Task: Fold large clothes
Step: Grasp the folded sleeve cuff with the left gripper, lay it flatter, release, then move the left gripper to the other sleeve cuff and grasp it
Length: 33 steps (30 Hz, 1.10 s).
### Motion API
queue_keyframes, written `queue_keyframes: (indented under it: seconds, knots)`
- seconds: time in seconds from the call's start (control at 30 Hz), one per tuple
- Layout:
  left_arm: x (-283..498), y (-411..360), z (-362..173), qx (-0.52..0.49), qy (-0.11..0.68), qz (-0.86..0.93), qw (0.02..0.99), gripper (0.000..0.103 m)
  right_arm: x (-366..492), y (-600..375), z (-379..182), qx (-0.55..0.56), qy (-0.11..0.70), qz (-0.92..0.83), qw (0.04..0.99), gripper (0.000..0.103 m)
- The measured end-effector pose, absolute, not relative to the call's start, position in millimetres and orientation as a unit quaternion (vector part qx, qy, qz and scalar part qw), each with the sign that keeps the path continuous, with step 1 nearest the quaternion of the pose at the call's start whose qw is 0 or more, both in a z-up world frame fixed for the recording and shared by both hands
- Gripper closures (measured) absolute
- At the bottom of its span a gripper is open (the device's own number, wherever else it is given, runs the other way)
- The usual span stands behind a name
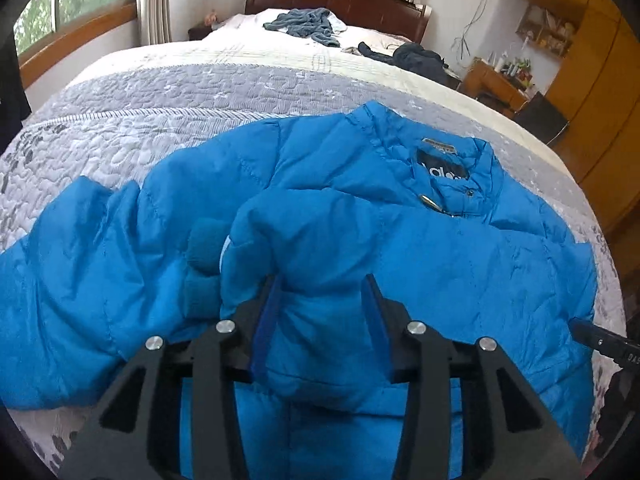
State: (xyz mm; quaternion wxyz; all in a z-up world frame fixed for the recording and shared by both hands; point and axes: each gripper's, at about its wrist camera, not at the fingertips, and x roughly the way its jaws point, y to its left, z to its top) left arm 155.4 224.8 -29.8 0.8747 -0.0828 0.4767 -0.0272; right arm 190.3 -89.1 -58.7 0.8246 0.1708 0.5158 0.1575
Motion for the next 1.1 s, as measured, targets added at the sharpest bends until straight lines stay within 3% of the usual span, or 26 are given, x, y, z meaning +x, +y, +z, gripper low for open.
queue_keyframes:
  seconds: [0.17,0.23,0.33,0.43,0.67,0.83,1.1]
  knots:
    - [123.9,247.4,1.2,-0.124,0.459,-0.054,0.878,0.058,175.6,-78.2,-31.5,0.143,0.498,0.147,0.843,0.048]
    - [97.1,267.2,18.9,-0.120,0.436,-0.049,0.891,0.043,165.3,-68.1,-13.4,0.141,0.483,0.166,0.848,0.042]
    - [59.7,311.5,32.6,-0.133,0.416,-0.028,0.899,0.039,149.7,-40.7,3.2,0.114,0.474,0.187,0.853,0.033]
    - [24.5,366.4,32.9,-0.159,0.414,0.023,0.896,0.036,140.6,-10.1,1.8,0.092,0.489,0.223,0.838,0.032]
    - [-45.8,492.1,-10.1,-0.267,0.428,0.144,0.851,0.035,134.0,54.5,-16.8,0.048,0.528,0.274,0.802,0.032]
    - [-65.4,564.9,-38.4,-0.360,0.395,0.184,0.825,0.036,134.6,72.1,-28.2,0.035,0.542,0.273,0.794,0.032]
    - [-42.5,609.2,-42.8,-0.417,0.347,0.182,0.820,0.040,140.4,70.2,-39.3,0.036,0.546,0.261,0.796,0.032]
